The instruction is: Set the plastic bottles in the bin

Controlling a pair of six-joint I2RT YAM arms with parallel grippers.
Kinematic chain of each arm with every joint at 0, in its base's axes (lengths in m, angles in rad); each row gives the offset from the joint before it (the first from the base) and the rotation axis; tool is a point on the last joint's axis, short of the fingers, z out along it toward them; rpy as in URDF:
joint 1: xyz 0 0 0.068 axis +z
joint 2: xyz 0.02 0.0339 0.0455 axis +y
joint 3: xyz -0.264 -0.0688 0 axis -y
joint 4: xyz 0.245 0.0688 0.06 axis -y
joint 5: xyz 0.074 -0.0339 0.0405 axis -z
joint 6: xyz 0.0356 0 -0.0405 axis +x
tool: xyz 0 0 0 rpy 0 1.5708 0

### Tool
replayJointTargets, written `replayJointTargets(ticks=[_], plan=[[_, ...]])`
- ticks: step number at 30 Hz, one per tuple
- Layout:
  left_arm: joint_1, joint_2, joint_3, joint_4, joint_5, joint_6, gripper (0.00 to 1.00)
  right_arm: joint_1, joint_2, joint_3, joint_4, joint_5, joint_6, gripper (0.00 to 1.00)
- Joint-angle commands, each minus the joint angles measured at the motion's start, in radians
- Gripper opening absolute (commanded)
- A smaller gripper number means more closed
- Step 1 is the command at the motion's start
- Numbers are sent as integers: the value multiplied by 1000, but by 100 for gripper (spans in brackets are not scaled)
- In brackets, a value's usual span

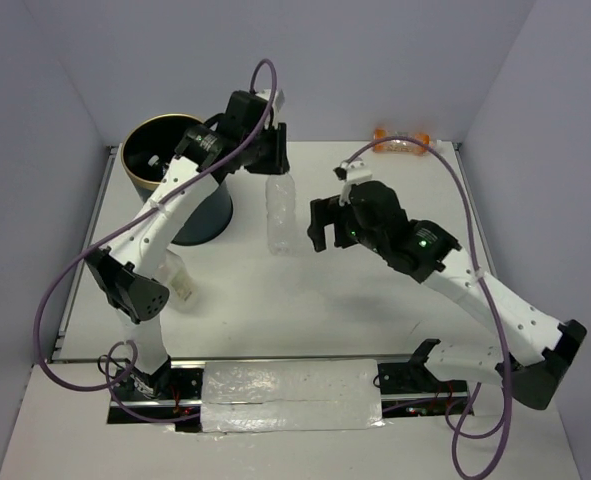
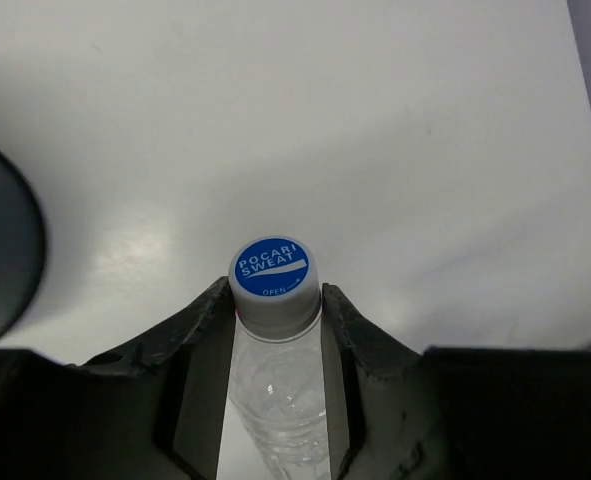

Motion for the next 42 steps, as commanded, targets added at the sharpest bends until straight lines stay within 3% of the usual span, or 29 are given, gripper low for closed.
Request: replayJointTargets(ticks=[1,2,5,12,16,20,27,37,38,39,40,42], plan=[[4,20,195,-92,-273,144,0,1,-121,84,-47,214,-4,100],[5,19,215,-66,-354,163,0,1,-138,78,-53,375,13,100],[5,-44,167,50,-425,244,0,-25,-195,32,-47,537,45,100],[20,-174,133,383,-701,448,0,-42,-258,-54,-6,510,83,100],[56,-229,73,619,-774,549,0,-43,-240,-62,0,494,91,100],[126,-294,-83,814,-785,606,0,-45,-232,-66,14,474,96,100],[270,-314,-240,888,-726,505,0,-43,-194,-75,2,444,102,100],[333,-364,-539,885,-696,266,1,-43,-166,-94,-4,400,111,100],[333,-364,-547,821,-691,254,11,-43,-161,-92,-7,400,110,100],[336,-366,-554,803,-688,243,30,-45,-157,-92,-10,400,111,100],[336,-366,-557,787,-686,232,67,-45,-152,-92,-12,400,111,100],[336,-369,-533,722,-676,226,94,-46,-144,-98,-9,398,111,100]])
